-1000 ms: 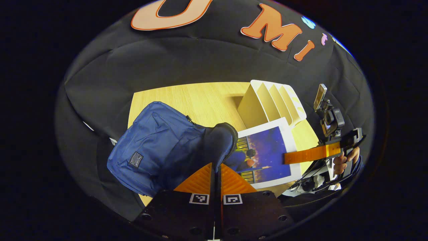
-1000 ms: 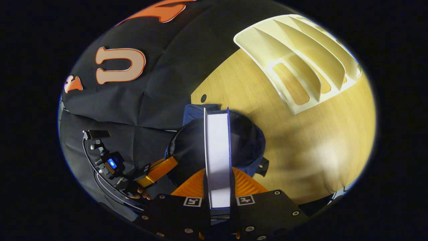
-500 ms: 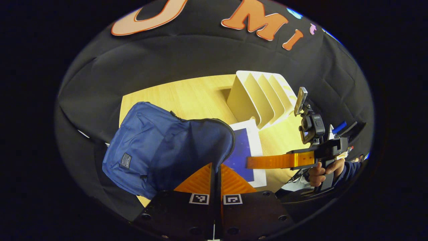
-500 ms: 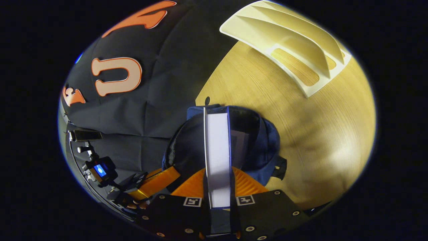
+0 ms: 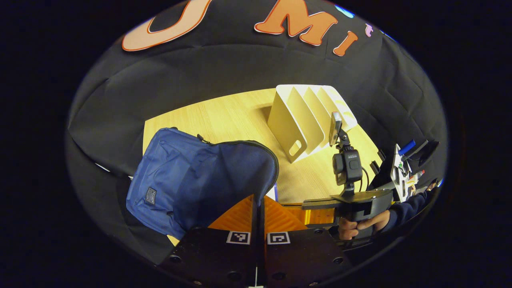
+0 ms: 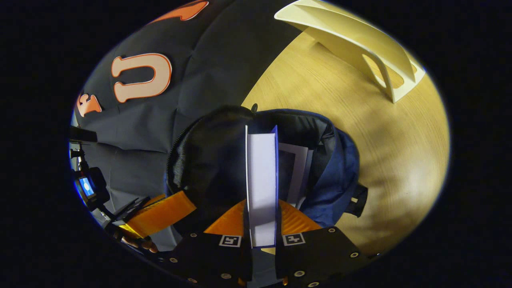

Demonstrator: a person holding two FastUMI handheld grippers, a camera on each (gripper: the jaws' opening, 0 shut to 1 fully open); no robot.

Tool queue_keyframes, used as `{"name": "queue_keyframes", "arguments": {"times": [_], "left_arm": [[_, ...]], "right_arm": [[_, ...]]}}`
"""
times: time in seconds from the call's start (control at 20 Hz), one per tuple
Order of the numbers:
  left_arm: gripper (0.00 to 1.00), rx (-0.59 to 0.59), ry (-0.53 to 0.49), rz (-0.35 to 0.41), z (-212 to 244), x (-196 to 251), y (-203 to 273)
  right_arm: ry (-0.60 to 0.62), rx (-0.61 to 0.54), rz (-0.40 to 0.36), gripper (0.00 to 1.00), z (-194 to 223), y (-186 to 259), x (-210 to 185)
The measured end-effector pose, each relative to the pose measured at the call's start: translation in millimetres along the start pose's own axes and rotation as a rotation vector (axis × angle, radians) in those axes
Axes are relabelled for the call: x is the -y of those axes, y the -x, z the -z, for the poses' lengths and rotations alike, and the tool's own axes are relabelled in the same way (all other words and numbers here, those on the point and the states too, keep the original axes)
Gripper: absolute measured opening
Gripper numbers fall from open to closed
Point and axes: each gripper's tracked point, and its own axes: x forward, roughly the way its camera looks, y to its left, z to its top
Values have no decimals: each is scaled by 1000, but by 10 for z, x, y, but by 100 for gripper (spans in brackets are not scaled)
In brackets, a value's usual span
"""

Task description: Open the schoolbag, grab two books from the bookshelf and put them into the schoolbag.

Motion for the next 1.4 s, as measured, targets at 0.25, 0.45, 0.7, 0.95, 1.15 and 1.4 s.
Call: {"name": "queue_keyframes", "arguments": {"times": [0.25,0.45,0.7,0.95,1.15,1.4], "left_arm": [[1,21,9,-1,-64,-34,66],[1,16,-5,8,-76,21,24],[1,33,25,9,-119,-59,35],[1,48,82,16,-74,-150,55],[2,58,104,4,-109,-155,12],[7,57,138,4,-108,-49,-64]], "right_arm": [[5,-29,-11,23,-10,-226,-80],[-6,-46,-30,22,0,-390,-85],[-34,-119,50,29,85,-573,-26],[70,-169,136,80,96,-362,57],[188,-156,191,95,-76,-113,121],[293,-15,249,97,-658,398,213]]}}
